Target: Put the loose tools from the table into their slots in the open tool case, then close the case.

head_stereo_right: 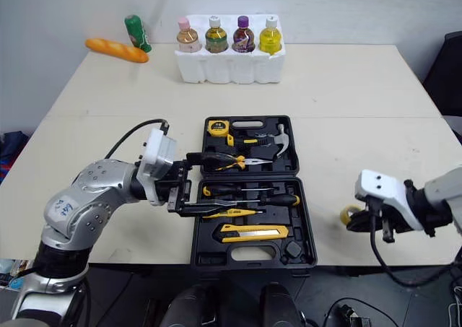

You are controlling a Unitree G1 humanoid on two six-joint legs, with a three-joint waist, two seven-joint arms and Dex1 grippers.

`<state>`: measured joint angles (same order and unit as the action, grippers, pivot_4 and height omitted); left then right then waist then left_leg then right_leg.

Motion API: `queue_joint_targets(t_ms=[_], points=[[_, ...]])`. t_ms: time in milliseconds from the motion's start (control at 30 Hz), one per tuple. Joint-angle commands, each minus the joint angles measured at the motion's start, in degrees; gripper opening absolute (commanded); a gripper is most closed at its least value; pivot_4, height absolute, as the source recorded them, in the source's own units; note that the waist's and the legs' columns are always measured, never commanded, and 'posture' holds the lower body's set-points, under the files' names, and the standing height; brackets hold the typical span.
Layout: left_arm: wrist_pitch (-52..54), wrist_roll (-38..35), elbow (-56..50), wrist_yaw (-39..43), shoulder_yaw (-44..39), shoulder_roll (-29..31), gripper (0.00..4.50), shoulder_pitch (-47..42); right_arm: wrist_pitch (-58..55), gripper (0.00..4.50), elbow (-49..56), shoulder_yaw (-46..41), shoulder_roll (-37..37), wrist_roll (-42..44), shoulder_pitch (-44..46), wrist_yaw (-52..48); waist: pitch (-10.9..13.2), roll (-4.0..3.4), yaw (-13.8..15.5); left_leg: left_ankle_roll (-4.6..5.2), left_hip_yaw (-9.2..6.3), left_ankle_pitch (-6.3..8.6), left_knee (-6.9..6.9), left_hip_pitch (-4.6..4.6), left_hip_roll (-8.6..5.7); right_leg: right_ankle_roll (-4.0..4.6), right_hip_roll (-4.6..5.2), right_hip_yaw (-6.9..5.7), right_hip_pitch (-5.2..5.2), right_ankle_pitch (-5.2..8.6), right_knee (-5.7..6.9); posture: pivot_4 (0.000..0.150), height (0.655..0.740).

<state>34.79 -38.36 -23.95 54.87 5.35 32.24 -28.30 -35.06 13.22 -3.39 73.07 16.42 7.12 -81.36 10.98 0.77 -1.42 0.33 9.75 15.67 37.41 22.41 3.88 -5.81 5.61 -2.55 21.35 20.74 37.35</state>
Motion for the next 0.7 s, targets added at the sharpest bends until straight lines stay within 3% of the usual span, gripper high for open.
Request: queue_joint_targets(t_ms=[33,167,333,400,433,633,700], points=[[-1.03,0.6,-0.87,1.34,0.58,0.53,4.5,-1.19,5.09,0.09,0.15,-0.96,-0.16,-3.58,-1.92,4.09,-0.01,0.01,-0.04,0.0,0.03,0.0,0.0,-0.05,-0.01,0.0,-0.01,-0.01,-0.04,0.0,0.0,0.15,0.74],[-1.0,0.97,-1.69,1.2,0.49,0.88,4.5,-0.08,7.07,0.09,0.95,-0.18,-5.09,-4.33,-1.49,9.89,-0.06,0.14,-0.18,-0.03,0.04,-0.03,-0.02,-0.07,0.03,0.0,-0.06,0.01,-0.02,0.01,0.01,0.15,0.74],[-0.59,1.34,-2.25,0.94,0.84,1.33,4.5,0.57,4.98,0.09,0.74,2.38,-5.08,-6.18,0.74,11.24,-0.05,0.15,-0.12,-0.05,0.06,-0.04,-0.06,0.0,0.04,0.01,-0.08,0.07,0.12,0.02,0.05,0.15,0.74],[-0.42,1.4,-2.16,0.87,0.99,1.37,4.5,0.53,2.31,0.99,0.79,3.09,-4.08,-4.93,1.27,9.52,-0.05,0.15,-0.12,-0.04,0.07,-0.03,-0.01,0.0,0.03,0.0,-0.05,0.06,0.11,0.02,0.06,0.15,0.74],[-0.29,1.4,-2.2,0.98,1.11,1.58,4.5,0.61,2.97,1.21,0.29,3.04,-5.0,-5.54,2.37,10.94,-0.05,0.15,-0.09,-0.03,0.08,-0.03,-0.01,0.0,0.02,0.0,-0.05,0.07,0.11,0.02,0.06,0.15,0.74],[0.27,1.07,-2.4,1.17,1.48,2.38,4.5,0.69,1.88,4.23,2.89,0.69,-2.74,-1.44,2.87,6.35,-0.04,0.18,-0.03,-0.03,0.05,-0.03,-0.05,0.01,0.03,0.01,-0.05,0.12,0.11,0.03,0.05,0.15,0.74],[0.65,0.66,-2.58,1.19,1.37,2.52,4.5,0.58,0.87,4.23,4.21,-1.03,0.52,0.64,2.03,2.62,-0.03,0.17,-0.02,-0.02,0.05,-0.03,-0.07,0.02,0.01,0.01,-0.02,0.17,0.12,0.03,0.05,0.15,0.74]])
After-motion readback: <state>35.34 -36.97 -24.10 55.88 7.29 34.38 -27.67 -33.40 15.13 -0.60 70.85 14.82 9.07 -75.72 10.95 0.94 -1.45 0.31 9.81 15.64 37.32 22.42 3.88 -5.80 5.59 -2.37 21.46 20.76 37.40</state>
